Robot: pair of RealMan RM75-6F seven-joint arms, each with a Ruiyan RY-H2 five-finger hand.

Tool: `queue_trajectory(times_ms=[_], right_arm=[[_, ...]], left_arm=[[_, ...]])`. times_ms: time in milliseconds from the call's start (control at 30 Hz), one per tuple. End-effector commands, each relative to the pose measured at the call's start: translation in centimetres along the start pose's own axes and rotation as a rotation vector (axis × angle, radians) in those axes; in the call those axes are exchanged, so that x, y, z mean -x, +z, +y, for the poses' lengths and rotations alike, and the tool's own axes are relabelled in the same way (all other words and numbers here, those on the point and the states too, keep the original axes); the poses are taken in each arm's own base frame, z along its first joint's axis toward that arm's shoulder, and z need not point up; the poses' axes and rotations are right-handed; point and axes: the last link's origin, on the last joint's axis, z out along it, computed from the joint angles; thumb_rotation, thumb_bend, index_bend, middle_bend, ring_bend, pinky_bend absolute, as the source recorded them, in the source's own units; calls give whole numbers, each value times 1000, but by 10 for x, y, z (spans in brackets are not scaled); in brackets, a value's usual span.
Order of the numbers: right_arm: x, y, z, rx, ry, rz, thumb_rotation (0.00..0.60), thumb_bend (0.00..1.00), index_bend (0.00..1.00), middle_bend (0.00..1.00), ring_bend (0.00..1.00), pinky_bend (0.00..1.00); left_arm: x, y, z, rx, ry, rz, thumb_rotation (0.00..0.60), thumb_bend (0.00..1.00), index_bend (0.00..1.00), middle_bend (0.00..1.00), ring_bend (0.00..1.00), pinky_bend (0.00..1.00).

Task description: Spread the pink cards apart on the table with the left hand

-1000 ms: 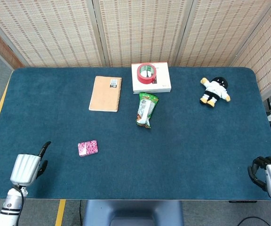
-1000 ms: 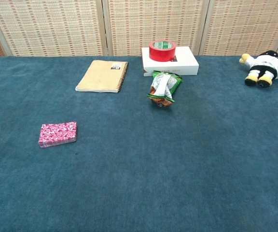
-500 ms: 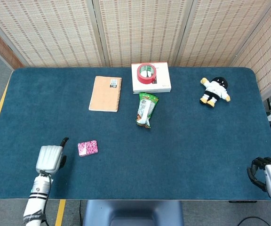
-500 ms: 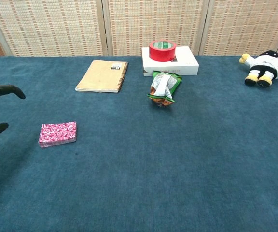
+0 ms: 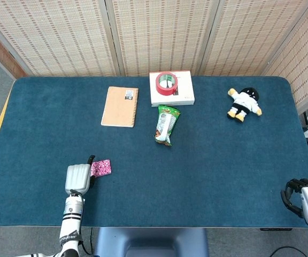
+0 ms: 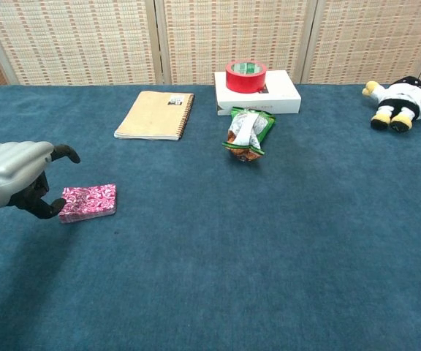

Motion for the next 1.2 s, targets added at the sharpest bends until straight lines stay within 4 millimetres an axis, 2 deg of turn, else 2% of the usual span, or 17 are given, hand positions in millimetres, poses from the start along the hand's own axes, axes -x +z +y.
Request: queue_trajectory(times_ms=[33, 767, 1200], right_arm=[[0, 0, 0, -1, 1, -2, 600, 329, 737, 629, 564, 817], [-1, -1, 0, -7, 5, -10, 600, 329, 738, 629, 563, 817], [-1, -1, 1, -8, 7, -15, 600, 329, 738, 629, 563, 816]], left_arm=[[4, -2, 3, -6, 6, -9, 600, 414, 181, 1000, 1000, 1000], [27, 10, 37, -56, -15, -28, 600, 412, 212, 1000, 1000, 1000], [29, 19, 42, -72, 6, -42, 600, 413, 213, 1000, 1000, 1000]])
